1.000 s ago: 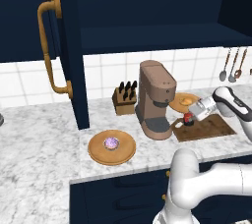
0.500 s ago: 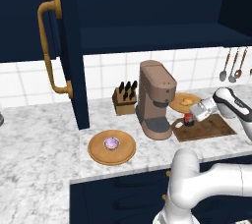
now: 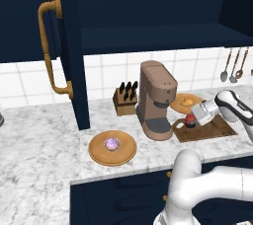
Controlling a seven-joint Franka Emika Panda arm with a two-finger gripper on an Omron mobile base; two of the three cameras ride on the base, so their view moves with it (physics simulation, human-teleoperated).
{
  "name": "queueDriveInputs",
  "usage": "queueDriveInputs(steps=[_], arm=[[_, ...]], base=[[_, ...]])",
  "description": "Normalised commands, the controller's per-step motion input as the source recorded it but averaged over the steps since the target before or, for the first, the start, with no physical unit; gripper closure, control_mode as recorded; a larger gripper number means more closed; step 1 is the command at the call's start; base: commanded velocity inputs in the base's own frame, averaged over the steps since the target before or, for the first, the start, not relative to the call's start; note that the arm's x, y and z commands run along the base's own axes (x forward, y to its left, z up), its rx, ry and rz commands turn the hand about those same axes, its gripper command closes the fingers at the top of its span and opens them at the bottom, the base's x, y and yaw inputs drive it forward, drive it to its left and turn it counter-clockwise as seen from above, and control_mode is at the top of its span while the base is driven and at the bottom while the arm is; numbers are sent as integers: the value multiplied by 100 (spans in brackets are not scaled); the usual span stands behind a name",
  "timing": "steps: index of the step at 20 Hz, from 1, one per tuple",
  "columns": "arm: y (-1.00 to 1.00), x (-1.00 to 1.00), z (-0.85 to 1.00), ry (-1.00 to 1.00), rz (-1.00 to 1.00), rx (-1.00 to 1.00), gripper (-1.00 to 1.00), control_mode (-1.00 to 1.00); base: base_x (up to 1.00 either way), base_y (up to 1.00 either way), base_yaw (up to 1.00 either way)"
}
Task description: From the different types of pastries on the counter, select a croissant and place it on the cutting board. Then retrieve a jar of jam from the cabinet and place it alongside the croissant on the cutting board.
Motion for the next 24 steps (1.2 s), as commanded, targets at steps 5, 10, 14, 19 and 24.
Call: queueDriveInputs(steps=[5, 10, 14, 19, 24], arm=[[0, 0, 12, 0, 0, 0, -100, -100], [-19, 0, 24, 0, 4, 5, -100, -100], [-38, 0, 49, 0, 7, 2, -100, -100], [-16, 20, 51, 0, 9, -1, -100, -100], [-6, 18, 24, -1, 11, -17, -100, -100]], base=[[0, 0, 0], [0, 0, 0], [0, 0, 0], [0, 0, 0], [0, 0, 0]])
